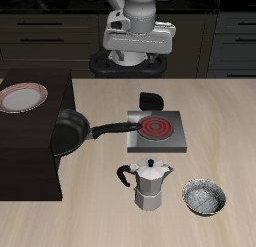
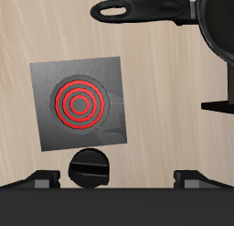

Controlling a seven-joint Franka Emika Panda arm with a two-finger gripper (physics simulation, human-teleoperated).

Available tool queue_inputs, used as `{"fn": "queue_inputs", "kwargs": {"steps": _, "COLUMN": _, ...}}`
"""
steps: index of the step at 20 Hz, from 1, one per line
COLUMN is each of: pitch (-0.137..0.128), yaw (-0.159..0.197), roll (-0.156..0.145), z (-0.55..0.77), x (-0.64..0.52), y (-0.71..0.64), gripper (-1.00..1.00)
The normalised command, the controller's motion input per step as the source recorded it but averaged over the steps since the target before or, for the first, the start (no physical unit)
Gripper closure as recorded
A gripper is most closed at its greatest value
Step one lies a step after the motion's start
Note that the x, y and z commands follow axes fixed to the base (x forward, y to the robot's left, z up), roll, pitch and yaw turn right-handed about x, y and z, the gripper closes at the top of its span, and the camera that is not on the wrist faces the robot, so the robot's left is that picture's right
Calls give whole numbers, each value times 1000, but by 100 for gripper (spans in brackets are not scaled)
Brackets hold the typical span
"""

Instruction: Place the frypan on the stove

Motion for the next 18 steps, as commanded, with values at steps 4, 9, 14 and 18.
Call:
{"fn": "queue_inputs", "kwargs": {"steps": 4, "pitch": 26, "yaw": -62, "roll": 16, "z": -35, "x": 226, "y": 164, "gripper": -100}}
{"fn": "queue_inputs", "kwargs": {"steps": 9, "pitch": -16, "yaw": -87, "roll": -8, "z": 141, "x": 275, "y": 108, "gripper": -100}}
{"fn": "queue_inputs", "kwargs": {"steps": 14, "pitch": -24, "yaw": -48, "roll": -4, "z": 130, "x": 207, "y": 119, "gripper": -100}}
{"fn": "queue_inputs", "kwargs": {"steps": 18, "pitch": -68, "yaw": 12, "roll": -24, "z": 159, "x": 222, "y": 187, "gripper": -100}}
